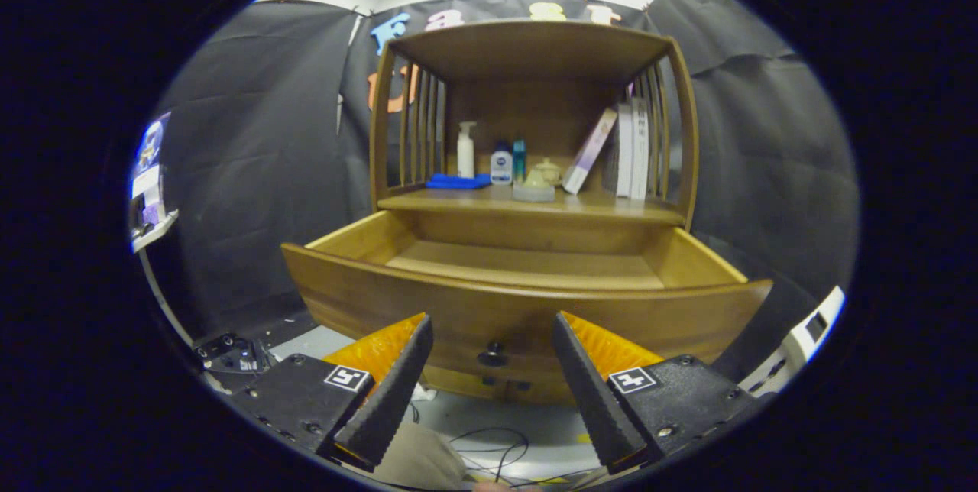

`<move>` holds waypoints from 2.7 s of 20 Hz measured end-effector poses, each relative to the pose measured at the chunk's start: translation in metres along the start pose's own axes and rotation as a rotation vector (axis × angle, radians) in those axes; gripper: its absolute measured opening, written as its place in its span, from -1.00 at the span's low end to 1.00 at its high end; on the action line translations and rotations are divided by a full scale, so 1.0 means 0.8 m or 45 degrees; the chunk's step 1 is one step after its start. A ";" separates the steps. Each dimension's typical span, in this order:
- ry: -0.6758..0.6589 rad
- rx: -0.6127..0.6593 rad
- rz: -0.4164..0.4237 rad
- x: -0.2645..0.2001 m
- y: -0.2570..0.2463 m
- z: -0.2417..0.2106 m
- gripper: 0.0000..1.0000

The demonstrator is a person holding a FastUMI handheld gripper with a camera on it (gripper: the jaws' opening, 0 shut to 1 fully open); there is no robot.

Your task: Pull open the drawer, take out the items inside it, and place them on the countertop above the cabinet.

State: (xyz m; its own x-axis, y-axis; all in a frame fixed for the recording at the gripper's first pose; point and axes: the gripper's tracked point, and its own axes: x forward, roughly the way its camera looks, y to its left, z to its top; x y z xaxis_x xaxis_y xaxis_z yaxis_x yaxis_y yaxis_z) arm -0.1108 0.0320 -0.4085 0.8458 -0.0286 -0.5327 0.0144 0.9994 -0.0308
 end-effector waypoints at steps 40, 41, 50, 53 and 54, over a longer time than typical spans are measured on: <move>0.025 0.060 -0.219 0.252 -0.040 0.087 0.98; 0.036 0.048 -0.225 0.257 -0.041 0.085 0.98; 0.084 0.001 -0.226 0.262 -0.043 0.082 0.99; 0.094 0.064 -0.171 0.247 -0.047 0.091 0.98; 0.082 0.062 -0.164 0.238 -0.050 0.097 0.98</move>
State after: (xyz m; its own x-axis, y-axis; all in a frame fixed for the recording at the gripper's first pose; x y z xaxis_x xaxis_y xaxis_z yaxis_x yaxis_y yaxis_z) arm 0.0908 -0.0118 -0.4429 0.7992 -0.1559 -0.5805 0.1476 0.9871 -0.0619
